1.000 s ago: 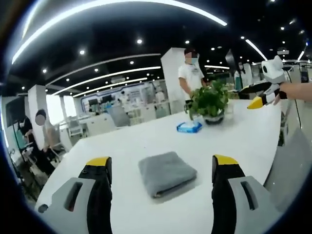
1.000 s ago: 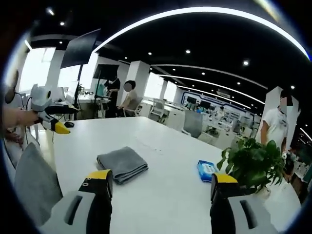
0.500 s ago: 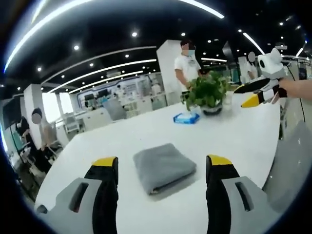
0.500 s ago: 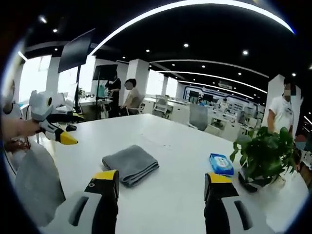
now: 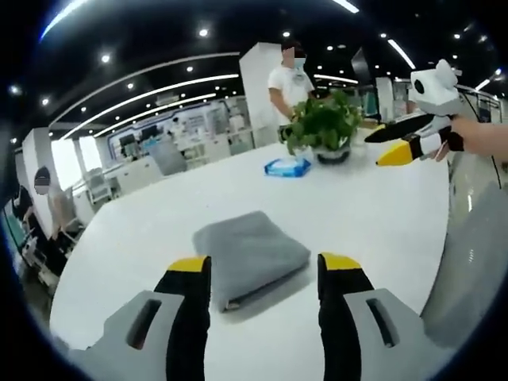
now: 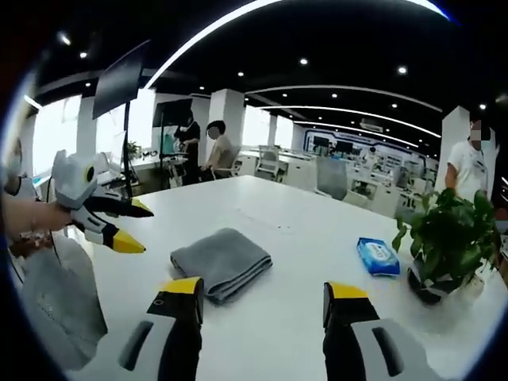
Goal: Open the folded towel by lifting each exposed corner and separating the folded layers until the towel lies flat within the target outline without major curled edges
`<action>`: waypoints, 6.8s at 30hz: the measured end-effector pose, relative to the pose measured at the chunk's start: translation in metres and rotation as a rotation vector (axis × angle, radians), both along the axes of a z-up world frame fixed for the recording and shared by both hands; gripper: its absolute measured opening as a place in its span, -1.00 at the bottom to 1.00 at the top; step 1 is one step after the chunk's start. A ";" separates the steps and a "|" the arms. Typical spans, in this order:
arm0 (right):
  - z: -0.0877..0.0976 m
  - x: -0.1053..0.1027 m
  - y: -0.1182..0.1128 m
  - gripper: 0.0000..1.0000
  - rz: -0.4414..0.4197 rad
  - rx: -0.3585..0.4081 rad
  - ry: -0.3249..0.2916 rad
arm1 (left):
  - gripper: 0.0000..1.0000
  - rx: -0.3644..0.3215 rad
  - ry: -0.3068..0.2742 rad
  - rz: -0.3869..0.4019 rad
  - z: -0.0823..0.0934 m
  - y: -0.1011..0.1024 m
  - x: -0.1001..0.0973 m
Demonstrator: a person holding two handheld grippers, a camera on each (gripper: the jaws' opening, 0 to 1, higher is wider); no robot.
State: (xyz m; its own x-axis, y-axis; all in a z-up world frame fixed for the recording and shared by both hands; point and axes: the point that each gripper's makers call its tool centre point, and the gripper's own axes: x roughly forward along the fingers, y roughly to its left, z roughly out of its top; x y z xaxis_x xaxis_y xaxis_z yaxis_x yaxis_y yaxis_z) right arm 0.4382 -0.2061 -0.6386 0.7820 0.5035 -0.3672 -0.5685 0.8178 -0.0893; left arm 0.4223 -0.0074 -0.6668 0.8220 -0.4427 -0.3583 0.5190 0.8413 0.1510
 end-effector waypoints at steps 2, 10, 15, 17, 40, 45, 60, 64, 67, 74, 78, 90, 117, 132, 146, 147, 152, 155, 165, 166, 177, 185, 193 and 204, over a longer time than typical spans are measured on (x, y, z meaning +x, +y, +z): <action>-0.002 0.005 0.003 0.19 0.009 -0.004 0.003 | 0.02 0.017 0.021 -0.017 -0.006 -0.003 0.003; -0.013 0.022 0.011 0.19 0.041 -0.045 0.019 | -0.15 0.052 0.065 -0.069 -0.016 -0.010 0.015; -0.018 0.030 0.008 0.15 0.038 -0.059 0.038 | -0.17 0.038 0.078 -0.081 -0.020 -0.016 0.022; -0.018 0.033 0.008 0.15 0.042 -0.069 0.043 | -0.17 0.041 0.078 -0.090 -0.022 -0.019 0.025; -0.047 0.036 0.019 -0.04 0.020 -0.071 0.157 | -0.43 0.107 0.152 -0.172 -0.073 -0.044 0.043; -0.062 0.032 0.023 -0.04 0.029 -0.072 0.188 | -0.55 0.151 0.163 -0.189 -0.090 -0.048 0.044; -0.088 0.025 0.032 -0.11 0.052 -0.062 0.252 | -0.73 0.244 0.171 -0.191 -0.119 -0.047 0.051; -0.094 0.022 0.034 -0.14 0.054 -0.056 0.267 | -0.88 0.259 0.176 -0.175 -0.121 -0.045 0.054; -0.097 0.020 0.033 -0.16 0.051 -0.046 0.279 | -0.93 0.299 0.174 -0.175 -0.125 -0.045 0.053; -0.104 0.015 0.033 -0.22 0.043 -0.025 0.300 | -0.96 0.320 0.173 -0.187 -0.124 -0.051 0.044; -0.107 0.009 0.033 -0.25 0.036 -0.009 0.313 | -0.96 0.325 0.179 -0.197 -0.125 -0.055 0.035; -0.118 -0.016 0.032 -0.35 0.018 0.035 0.360 | -0.97 0.355 0.203 -0.288 -0.126 -0.075 -0.016; -0.133 -0.056 0.046 -0.54 0.030 0.073 0.443 | -0.98 0.322 0.302 -0.400 -0.124 -0.105 -0.085; -0.130 -0.058 0.030 -0.54 -0.053 0.203 0.494 | -0.98 0.176 0.281 -0.334 -0.092 -0.102 -0.081; -0.144 -0.035 0.041 -0.55 -0.170 0.549 0.633 | -0.98 0.213 0.175 -0.321 -0.071 -0.095 -0.073; -0.146 -0.035 0.044 -0.55 -0.177 0.567 0.649 | -0.98 0.221 0.168 -0.324 -0.071 -0.095 -0.073; -0.155 -0.032 0.054 -0.59 -0.166 0.574 0.675 | -0.98 0.334 0.132 -0.382 -0.078 -0.098 -0.077; -0.158 -0.031 0.057 -0.79 -0.173 0.587 0.690 | -0.98 0.371 0.130 -0.410 -0.084 -0.103 -0.080; -0.156 -0.027 0.058 -0.99 -0.115 0.394 0.575 | -0.94 0.310 0.180 -0.387 -0.089 -0.101 -0.080; -0.154 -0.027 0.059 -0.99 -0.103 0.364 0.555 | -0.93 0.277 0.190 -0.375 -0.088 -0.101 -0.079; -0.121 -0.025 0.076 -1.00 0.083 -0.124 0.193 | -0.80 -0.014 0.269 -0.198 -0.057 -0.063 -0.054; -0.115 -0.028 0.088 -1.00 0.157 -0.279 0.074 | -0.65 -0.109 0.262 -0.148 -0.043 -0.052 -0.043; -0.104 -0.027 0.093 -1.00 0.222 -0.432 -0.064 | -0.64 -0.288 0.305 -0.095 -0.022 -0.049 -0.029; -0.089 -0.038 0.118 -1.00 0.394 -0.724 -0.337 | -0.65 -0.396 0.403 0.031 -0.025 -0.061 0.000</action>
